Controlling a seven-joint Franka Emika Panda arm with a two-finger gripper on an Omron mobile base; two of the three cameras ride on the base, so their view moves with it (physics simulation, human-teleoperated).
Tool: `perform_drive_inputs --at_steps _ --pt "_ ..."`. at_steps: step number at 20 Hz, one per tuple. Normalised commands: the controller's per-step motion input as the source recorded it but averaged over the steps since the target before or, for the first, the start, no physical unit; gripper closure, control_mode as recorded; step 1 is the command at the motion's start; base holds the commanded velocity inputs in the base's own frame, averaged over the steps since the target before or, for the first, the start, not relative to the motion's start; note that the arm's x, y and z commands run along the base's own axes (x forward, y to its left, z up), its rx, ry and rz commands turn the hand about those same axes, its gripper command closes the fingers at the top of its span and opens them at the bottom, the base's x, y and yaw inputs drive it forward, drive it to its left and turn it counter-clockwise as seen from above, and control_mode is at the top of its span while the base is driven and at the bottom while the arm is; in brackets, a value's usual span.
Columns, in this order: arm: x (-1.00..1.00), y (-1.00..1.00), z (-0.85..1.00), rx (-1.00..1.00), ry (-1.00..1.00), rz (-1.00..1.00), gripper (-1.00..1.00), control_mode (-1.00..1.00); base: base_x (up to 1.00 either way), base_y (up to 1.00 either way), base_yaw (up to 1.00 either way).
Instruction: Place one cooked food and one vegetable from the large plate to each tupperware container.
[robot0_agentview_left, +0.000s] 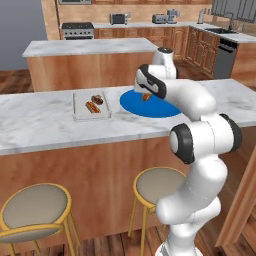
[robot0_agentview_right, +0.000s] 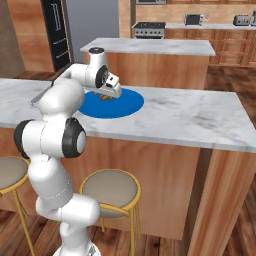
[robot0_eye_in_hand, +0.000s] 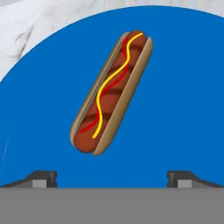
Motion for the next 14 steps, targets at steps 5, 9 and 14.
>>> perform_drive_inputs --at_steps 5,9,14 --pt "0.40 0.00 -0.19 0.00 0.00 0.00 -1.00 -1.00 0.00 0.00 0.00" --pt "0.44 0.00 -0.11 0.00 0.00 0.00 -1.00 -1.00 0.00 0.00 0.00" --pt "0.40 0.00 -0.14 0.00 0.00 0.00 -1.00 -1.00 0.00 0.00 0.00"
